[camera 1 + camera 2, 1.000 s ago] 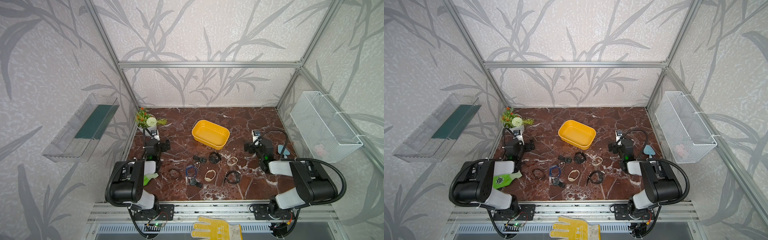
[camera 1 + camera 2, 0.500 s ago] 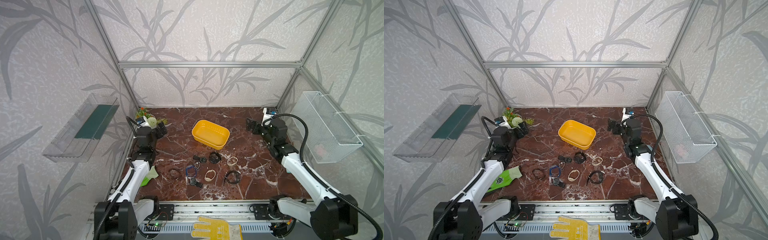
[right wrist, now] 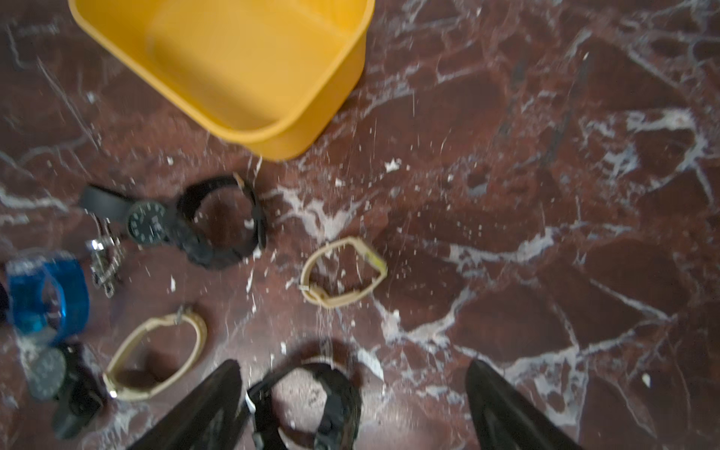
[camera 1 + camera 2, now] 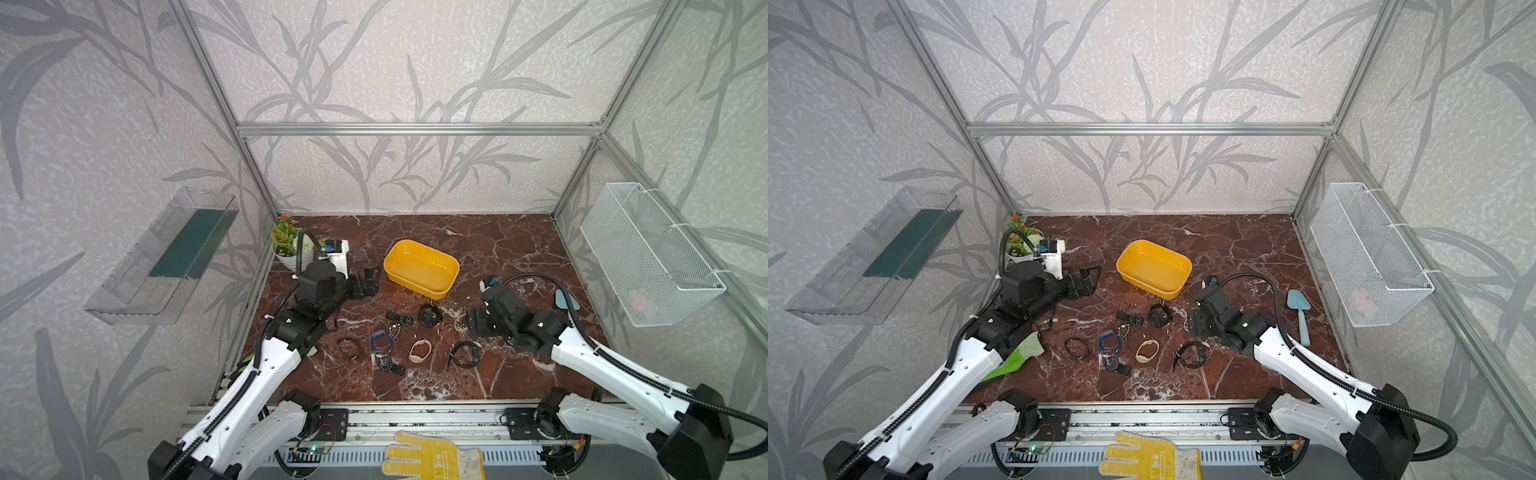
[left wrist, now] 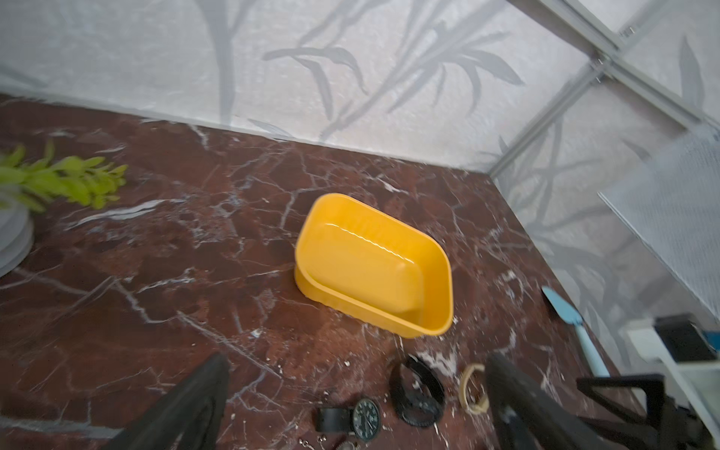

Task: Put the watch into the storage box
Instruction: Pick up the watch at the center of the board.

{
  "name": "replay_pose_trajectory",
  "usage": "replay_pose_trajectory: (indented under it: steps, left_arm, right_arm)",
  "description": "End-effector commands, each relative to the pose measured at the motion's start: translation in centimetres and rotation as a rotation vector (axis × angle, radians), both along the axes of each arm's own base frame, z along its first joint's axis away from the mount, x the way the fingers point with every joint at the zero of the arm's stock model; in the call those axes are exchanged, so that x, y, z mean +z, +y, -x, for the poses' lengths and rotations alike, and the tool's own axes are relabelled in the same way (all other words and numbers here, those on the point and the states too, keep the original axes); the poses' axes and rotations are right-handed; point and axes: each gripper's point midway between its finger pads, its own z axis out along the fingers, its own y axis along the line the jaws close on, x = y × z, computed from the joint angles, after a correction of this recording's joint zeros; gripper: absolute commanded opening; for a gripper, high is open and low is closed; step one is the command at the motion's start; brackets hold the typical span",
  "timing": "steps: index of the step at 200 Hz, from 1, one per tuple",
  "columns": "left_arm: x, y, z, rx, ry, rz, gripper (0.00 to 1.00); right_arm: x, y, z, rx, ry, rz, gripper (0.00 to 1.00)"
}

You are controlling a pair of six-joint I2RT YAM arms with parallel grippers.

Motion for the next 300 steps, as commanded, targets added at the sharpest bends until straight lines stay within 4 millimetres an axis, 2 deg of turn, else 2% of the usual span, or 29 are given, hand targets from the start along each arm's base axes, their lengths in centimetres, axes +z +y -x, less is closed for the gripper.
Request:
replay_pose_trajectory:
  steps: [1, 21, 40, 60, 83, 122, 165, 199, 228, 251, 273, 290, 300]
  left_arm:
    - [-3.9, -1.3, 2.5, -0.103, 0.078, -0.187, 0.99]
    - [-5.3, -4.4, 4.2, -0.23, 0.1, -0.245, 0.98]
    - [-6.0, -5.6, 5.3, -0.287, 0.108, -0.306, 0.97]
    - [-5.9, -5.5, 5.9, -0.293, 0.097, -0.307, 0.98]
    - [-5.6, -5.4, 6.5, -0.305, 0.099, -0.277, 0.97]
    - [-6.2, -5.1, 7.7, -0.311, 0.125, -0.228, 0.97]
    - [-5.9, -5.2, 7.7, -0.317, 0.113, -0.227, 0.97]
    - [-6.3, -5.8, 7.9, -0.346, 0.132, -0.208, 0.97]
    - [-6.4, -6.2, 8.0, -0.362, 0.136, -0.2, 0.97]
    - [-6.7, -6.4, 8.0, -0.364, 0.143, -0.197, 0.97]
    - [-6.9, -6.6, 8.1, -0.373, 0.151, -0.196, 0.97]
    - [-6.9, -6.7, 8.2, -0.378, 0.152, -0.194, 0.97]
    - [-6.9, -6.8, 8.2, -0.385, 0.154, -0.19, 0.98]
  right_arm:
    - [-1.3, -2.2, 3.0, -0.078, 0.076, 0.07, 0.86]
    - [-2.4, -1.8, 4.4, -0.061, 0.128, 0.055, 0.82]
    - [-3.3, -1.3, 5.5, -0.052, 0.161, 0.043, 0.78]
    - [-4.1, -0.6, 5.9, -0.046, 0.177, 0.028, 0.75]
    - [-4.7, 0.0, 5.4, -0.055, 0.178, 0.04, 0.72]
    - [-6.0, 1.2, 5.4, -0.05, 0.22, 0.026, 0.68]
    - [-7.1, 1.1, 5.1, -0.066, 0.238, 0.075, 0.66]
    - [-8.1, 0.9, 4.7, -0.101, 0.246, 0.11, 0.56]
    - [-8.8, 1.3, 4.4, -0.097, 0.253, 0.123, 0.52]
    - [-9.4, 1.8, 4.3, -0.09, 0.268, 0.127, 0.41]
    - [-10.0, 2.0, 4.2, -0.085, 0.278, 0.138, 0.35]
    - [-10.3, 2.0, 4.1, -0.086, 0.281, 0.151, 0.22]
    - [-10.5, 2.1, 4.1, -0.085, 0.285, 0.156, 0.09]
